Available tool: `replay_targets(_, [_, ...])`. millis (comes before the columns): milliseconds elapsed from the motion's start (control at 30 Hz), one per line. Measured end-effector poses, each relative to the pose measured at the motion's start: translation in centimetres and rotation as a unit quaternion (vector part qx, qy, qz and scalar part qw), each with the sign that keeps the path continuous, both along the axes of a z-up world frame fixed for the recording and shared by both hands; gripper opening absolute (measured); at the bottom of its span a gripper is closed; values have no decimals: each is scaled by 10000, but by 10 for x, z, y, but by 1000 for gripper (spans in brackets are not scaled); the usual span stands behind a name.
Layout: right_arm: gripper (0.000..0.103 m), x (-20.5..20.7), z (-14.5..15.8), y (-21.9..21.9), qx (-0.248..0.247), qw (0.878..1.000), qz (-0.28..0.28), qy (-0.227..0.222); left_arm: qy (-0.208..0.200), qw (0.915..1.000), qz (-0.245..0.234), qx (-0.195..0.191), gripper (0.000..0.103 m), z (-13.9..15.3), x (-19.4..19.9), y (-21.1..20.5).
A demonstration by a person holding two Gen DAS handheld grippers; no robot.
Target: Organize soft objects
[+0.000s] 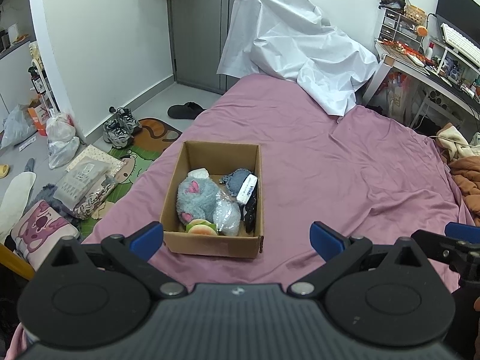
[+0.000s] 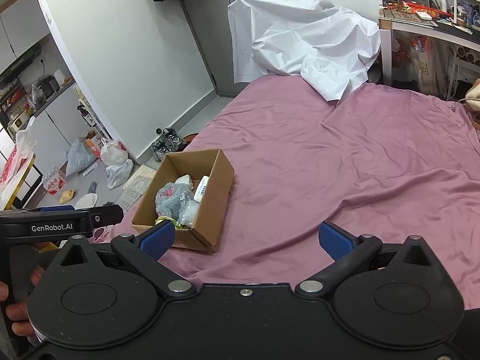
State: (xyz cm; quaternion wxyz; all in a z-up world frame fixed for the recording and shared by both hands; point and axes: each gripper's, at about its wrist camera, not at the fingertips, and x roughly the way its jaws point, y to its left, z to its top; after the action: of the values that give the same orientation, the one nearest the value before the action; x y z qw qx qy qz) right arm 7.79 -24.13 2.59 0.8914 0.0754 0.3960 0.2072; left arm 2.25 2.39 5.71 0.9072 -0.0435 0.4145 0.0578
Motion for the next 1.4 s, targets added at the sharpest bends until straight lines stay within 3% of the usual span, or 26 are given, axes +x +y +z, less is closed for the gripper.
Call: replay_targets(1400, [103,9,-5,-5,-57,9999,-76,-41,12,9999,-113,111,103,-3,5,-8])
